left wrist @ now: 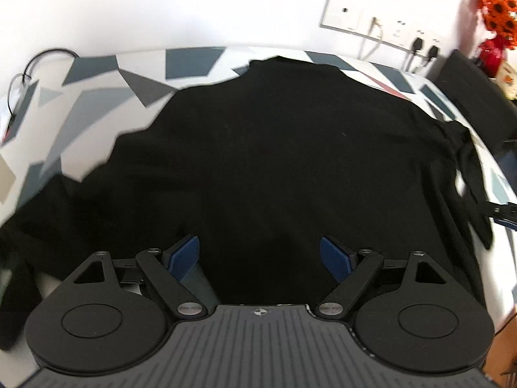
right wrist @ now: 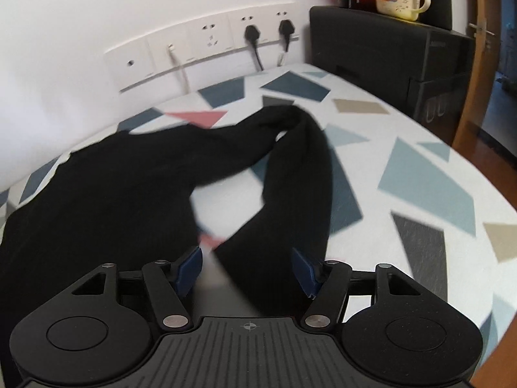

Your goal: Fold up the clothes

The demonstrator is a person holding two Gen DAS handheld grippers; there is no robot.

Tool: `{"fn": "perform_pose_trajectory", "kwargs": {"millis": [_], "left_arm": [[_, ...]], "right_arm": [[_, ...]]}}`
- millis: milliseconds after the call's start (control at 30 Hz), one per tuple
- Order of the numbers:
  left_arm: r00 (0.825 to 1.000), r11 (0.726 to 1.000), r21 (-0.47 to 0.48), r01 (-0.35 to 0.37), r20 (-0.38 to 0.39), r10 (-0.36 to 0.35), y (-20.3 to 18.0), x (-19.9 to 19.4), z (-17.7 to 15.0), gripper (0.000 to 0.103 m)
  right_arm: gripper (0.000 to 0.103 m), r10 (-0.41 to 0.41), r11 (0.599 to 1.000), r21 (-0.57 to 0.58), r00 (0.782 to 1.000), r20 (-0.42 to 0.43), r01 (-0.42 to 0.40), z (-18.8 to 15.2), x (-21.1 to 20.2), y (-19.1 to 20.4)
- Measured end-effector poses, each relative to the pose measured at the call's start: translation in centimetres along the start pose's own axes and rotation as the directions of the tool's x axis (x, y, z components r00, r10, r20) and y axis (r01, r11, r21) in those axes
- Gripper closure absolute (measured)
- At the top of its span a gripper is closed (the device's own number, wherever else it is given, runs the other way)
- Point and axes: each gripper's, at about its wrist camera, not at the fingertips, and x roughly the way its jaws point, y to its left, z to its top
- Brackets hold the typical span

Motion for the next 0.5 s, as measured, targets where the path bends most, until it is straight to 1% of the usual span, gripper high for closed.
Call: {"fn": "perform_pose_trajectory", "kwargs": {"millis": [33,67,133,200,267,367,433,500], "left_arm": [[1.0,1.0,-0.003,0.004,-0.005,-0.004,0.0,-0.2,-0.4,0.019],[1.0,1.0,-0.006,0.009,-0.01,-0.009,-0.1,-0.3,-0.9,0.019],[1.0,1.0,-0.012,0.018,-0.019,-0.018,-0.2,-0.6,-1.8,0.019],[1.0,1.0,-0.021,0.008,0.004,-0.008,-0.4,-1.8,-2.6,0.019],[1.0,1.0,-0.03,-0.004,0.031,0.005,-0.6,-3.0,-3.3,0.019],[0.998,0.997,-0.057,-0.055,0.022,0.056,-1.5,-4.0,-4.9,0.019],[0.997,0.994,-0.084,-0.069,0.012,0.07,-2.3,-4.6,-6.1,0.017],[0.997,0.992,-0.104,-0.075,-0.003,0.075,-3.4,-5.2,-7.4,0.01]], "right_arm": [[0.042,-0.012,1.0,0.013,1.0,0.003,0.012,-0.4,-0.6,0.1],[0.039,-0.019,0.999,0.029,1.0,0.006,0.018,-0.8,-1.1,0.0],[0.032,-0.007,0.999,0.043,1.0,0.021,0.006,-1.4,-2.5,-0.2],[0.019,0.007,1.0,0.023,0.999,0.038,-0.008,-1.7,-3.5,-0.4],[0.018,0.018,1.0,0.0,0.998,0.053,-0.018,-1.8,-4.4,-0.7],[0.017,0.068,0.997,0.022,0.997,0.047,-0.069,-1.7,-4.9,-1.4],[0.011,0.093,0.996,0.01,0.995,0.036,-0.094,-1.8,-5.0,-1.5],[0.003,0.102,0.994,-0.047,0.995,0.022,-0.101,-2.3,-5.2,-1.2]]}}
